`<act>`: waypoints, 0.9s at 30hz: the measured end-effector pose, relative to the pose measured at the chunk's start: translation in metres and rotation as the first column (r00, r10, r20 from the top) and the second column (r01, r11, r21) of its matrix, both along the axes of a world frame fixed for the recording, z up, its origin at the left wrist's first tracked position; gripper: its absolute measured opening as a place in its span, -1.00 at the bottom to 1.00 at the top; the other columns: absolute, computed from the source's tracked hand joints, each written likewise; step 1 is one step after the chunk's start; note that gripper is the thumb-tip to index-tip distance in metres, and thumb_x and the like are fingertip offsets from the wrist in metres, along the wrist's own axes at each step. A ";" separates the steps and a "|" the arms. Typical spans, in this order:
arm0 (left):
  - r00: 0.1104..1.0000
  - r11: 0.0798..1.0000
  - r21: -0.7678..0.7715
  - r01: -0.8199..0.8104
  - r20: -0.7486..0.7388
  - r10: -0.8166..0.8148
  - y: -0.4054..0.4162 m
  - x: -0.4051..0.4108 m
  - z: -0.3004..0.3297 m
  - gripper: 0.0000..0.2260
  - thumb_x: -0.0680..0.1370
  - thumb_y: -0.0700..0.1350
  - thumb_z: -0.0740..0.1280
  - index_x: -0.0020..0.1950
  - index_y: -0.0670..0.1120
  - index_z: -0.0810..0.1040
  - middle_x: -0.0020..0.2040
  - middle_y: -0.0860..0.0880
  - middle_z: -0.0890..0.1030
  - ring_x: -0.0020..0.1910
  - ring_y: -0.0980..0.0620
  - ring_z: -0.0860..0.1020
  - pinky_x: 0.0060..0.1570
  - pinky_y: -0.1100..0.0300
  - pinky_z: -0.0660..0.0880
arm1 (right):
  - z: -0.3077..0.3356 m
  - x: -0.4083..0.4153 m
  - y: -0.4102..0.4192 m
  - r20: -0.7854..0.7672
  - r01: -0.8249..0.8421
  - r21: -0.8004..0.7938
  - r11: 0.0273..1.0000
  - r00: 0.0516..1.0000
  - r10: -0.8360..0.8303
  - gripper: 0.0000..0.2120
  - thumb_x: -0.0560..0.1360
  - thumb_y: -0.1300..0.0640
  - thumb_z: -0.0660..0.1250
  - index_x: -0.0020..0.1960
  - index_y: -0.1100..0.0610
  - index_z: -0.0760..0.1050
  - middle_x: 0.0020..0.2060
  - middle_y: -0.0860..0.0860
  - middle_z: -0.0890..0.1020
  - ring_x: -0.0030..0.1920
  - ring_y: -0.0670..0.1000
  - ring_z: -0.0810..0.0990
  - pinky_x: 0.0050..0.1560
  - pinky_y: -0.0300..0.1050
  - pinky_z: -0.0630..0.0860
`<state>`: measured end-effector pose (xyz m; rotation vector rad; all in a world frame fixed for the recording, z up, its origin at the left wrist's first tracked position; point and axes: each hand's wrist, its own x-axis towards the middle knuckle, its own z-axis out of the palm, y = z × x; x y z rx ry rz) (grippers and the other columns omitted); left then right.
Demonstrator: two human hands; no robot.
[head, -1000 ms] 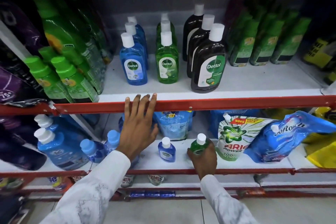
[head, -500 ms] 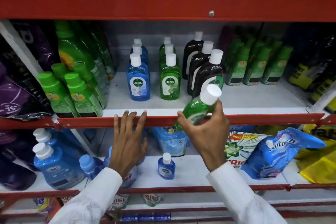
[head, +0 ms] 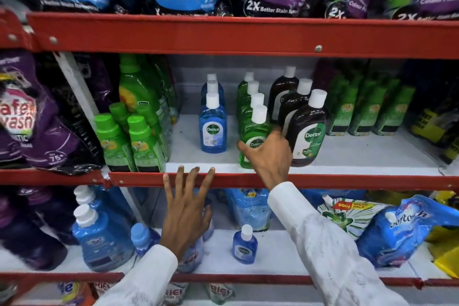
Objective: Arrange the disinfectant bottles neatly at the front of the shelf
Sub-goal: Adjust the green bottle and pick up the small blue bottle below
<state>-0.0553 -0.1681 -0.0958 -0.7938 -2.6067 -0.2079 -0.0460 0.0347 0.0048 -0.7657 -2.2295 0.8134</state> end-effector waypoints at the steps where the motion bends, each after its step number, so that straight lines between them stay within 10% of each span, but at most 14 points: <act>1: 1.000 1.000 -0.002 0.003 0.005 -0.003 -0.003 -0.001 0.000 -0.13 0.35 0.04 0.44 0.61 0.08 0.14 0.45 -0.20 0.40 0.48 -0.36 0.28 0.47 -0.47 0.08 | -0.001 -0.001 -0.001 -0.001 0.003 0.004 1.000 1.000 -0.003 -0.31 0.19 -0.30 0.49 0.06 0.20 0.46 -0.08 0.17 0.68 -0.07 0.22 0.68 -0.09 0.05 0.62; 13: 0.999 0.999 0.010 0.039 0.017 -0.039 -0.007 -0.007 0.000 -0.15 0.37 0.05 0.43 0.61 0.12 0.13 0.41 -0.17 0.41 0.48 -0.34 0.27 0.48 -0.47 0.03 | -0.037 0.040 -0.001 -0.139 -0.063 0.006 0.998 0.988 0.064 -0.05 0.26 -0.30 0.51 0.48 0.10 0.25 0.36 0.07 0.52 0.34 0.07 0.50 0.33 0.02 0.49; 17: 1.000 1.000 0.019 0.025 0.004 -0.025 -0.018 -0.016 -0.001 -0.17 0.38 0.08 0.44 0.60 0.14 0.15 0.41 -0.20 0.40 0.48 -0.34 0.27 0.47 -0.50 -0.01 | -0.097 0.097 -0.011 -0.246 -0.093 0.006 0.996 0.965 0.092 -0.34 0.38 0.02 0.49 0.41 0.09 0.33 0.25 0.03 0.52 0.26 0.04 0.47 0.29 0.04 0.47; 23: 0.999 0.999 -0.002 0.041 0.000 -0.041 -0.030 -0.019 0.000 -0.18 0.41 0.05 0.41 0.61 0.13 0.12 0.39 -0.22 0.39 0.49 -0.34 0.24 0.49 -0.48 -0.01 | -0.217 0.104 -0.020 0.313 -0.309 -0.277 0.910 0.866 0.390 -0.26 0.29 0.10 0.48 0.42 0.10 0.30 0.35 0.07 0.47 0.36 0.12 0.42 0.30 -0.12 0.37; 27: 0.999 0.999 0.006 0.046 0.003 -0.046 -0.029 -0.017 0.000 -0.17 0.41 0.05 0.42 0.61 0.12 0.10 0.39 -0.23 0.38 0.49 -0.35 0.23 0.51 -0.45 -0.01 | -0.244 0.083 -0.014 0.356 -0.285 -0.384 0.878 0.832 0.425 -0.42 0.28 0.12 0.55 0.27 0.09 0.48 0.16 0.07 0.64 0.17 0.14 0.60 0.07 -0.12 0.48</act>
